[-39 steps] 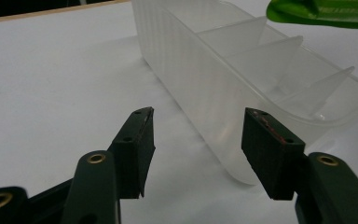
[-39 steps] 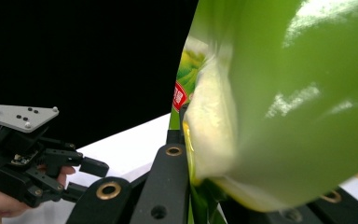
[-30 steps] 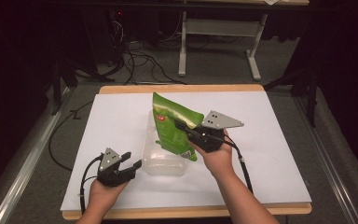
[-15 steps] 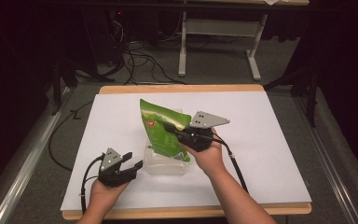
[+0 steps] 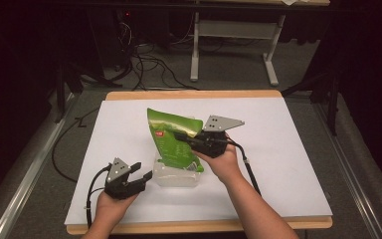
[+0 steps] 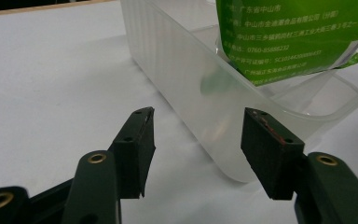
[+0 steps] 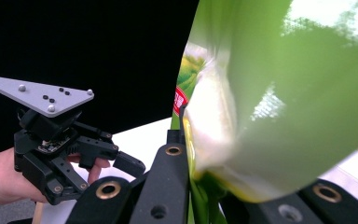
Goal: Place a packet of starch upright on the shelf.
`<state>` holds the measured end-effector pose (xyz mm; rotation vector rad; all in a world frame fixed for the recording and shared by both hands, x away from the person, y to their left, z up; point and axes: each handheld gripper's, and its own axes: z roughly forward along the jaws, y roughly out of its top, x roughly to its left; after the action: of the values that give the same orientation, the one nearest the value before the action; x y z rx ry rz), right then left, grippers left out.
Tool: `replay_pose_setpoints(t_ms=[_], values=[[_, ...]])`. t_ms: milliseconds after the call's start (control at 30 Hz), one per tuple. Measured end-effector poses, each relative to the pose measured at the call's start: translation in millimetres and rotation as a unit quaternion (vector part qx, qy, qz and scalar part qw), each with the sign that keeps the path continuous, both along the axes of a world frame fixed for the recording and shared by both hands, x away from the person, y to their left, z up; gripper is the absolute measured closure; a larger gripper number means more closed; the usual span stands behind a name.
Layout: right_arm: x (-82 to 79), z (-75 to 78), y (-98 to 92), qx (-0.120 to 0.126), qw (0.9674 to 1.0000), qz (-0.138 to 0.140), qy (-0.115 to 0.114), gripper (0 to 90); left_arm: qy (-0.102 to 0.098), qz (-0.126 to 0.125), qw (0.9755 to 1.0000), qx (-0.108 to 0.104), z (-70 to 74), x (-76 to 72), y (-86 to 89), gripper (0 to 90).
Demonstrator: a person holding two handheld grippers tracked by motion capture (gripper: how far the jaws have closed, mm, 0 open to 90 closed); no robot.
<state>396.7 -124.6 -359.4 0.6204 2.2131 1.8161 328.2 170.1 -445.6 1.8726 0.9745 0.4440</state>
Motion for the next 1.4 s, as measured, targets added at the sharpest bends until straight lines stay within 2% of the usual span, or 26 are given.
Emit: replay_pose_setpoints(t_ms=[333,567,1067,1167,1233,1300,1400], values=[[12.1,-10.4,5.3,-0.002,0.9999,0.016,0.001,90.0,0.004,0.004,1.0000,-0.003,-0.5,0.5,0.6,45.5],[12.0,-14.5,3.3,0.008,0.9998,0.018,0.000,90.0,0.005,0.004,1.0000,-0.004,-0.4,0.3,0.4,45.9],[8.2,-19.9,6.1,0.005,0.9997,0.023,0.002,90.0,0.005,0.006,1.0000,-0.002,-0.6,0.6,0.0,46.1],[6.9,-22.7,8.3,-0.004,0.9997,0.023,0.006,90.0,0.004,0.006,1.0000,-0.003,-0.6,0.7,-0.1,46.1],[6.6,-29.0,13.9,-0.033,0.9991,0.024,0.009,90.0,0.004,0.006,1.0000,-0.002,-0.5,0.6,-0.2,46.1],[5.9,-38.5,18.6,-0.049,0.9984,0.025,0.011,90.0,0.004,0.005,1.0000,-0.002,-0.4,0.5,0.0,46.2],[6.0,-46.1,16.2,-0.027,0.9991,0.027,0.019,90.0,0.004,0.005,1.0000,-0.002,-0.6,0.8,-0.1,46.2]])
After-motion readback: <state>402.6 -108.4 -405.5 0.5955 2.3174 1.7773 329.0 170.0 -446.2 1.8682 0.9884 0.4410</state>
